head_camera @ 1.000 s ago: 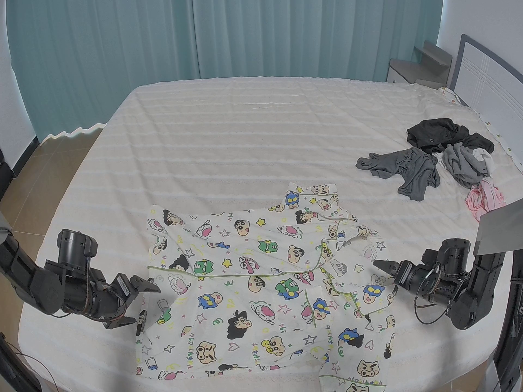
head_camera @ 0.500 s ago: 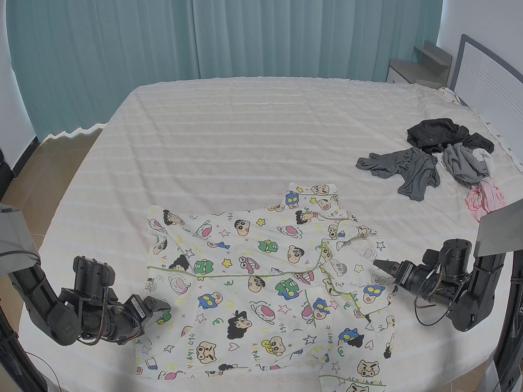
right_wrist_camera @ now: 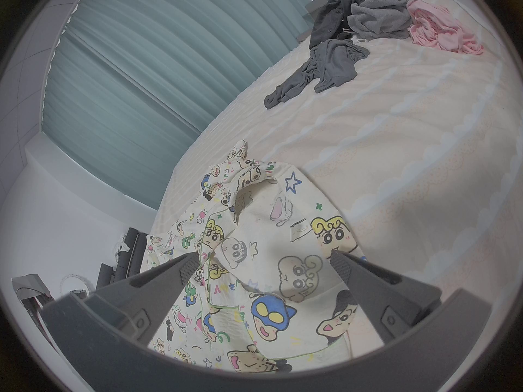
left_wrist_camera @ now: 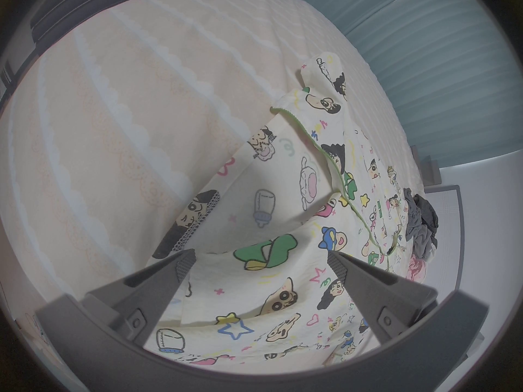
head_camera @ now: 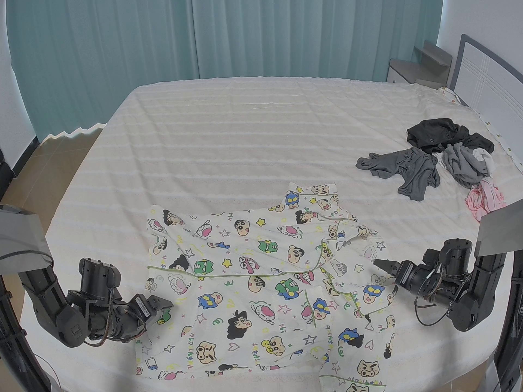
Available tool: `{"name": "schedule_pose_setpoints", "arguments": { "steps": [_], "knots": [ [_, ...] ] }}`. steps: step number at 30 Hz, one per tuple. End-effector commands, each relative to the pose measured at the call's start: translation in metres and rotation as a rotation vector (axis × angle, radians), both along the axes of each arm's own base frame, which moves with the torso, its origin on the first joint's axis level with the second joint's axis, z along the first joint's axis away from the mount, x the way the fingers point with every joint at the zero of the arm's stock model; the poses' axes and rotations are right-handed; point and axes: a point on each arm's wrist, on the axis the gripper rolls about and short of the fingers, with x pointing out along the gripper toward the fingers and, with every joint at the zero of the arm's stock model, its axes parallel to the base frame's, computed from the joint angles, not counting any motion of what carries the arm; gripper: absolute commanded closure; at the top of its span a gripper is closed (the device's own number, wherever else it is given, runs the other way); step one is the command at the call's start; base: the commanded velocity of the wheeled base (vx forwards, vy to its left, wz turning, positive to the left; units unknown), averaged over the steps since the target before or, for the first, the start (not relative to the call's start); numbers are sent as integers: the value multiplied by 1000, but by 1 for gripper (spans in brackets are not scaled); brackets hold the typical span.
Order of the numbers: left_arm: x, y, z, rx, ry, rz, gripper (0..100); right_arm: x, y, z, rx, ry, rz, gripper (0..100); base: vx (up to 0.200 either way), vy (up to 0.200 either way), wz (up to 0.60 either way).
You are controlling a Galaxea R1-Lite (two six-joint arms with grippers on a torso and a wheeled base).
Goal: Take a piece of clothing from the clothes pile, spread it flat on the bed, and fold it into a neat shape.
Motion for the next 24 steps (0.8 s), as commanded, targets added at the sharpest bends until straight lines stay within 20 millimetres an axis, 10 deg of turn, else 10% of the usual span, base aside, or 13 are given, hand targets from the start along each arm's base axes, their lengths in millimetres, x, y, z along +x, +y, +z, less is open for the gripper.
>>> {"name": "schedule_pose_setpoints", "arguments": {
  "steps": [1,19,20,24],
  "knots": [
    [-3,1,-10,11,43,1,0,0,0,0,1,-1,1,0,0,0,0],
    [-6,-5,-26,83,61,-102,0,0,0,1,1,-3,0,0,0,0,0],
    [-6,-5,-26,84,62,-101,100,0,0,1,1,-3,0,0,0,0,0],
    [-5,-5,-26,91,55,-96,100,0,0,1,1,-3,0,0,0,0,0]
  ]
}}
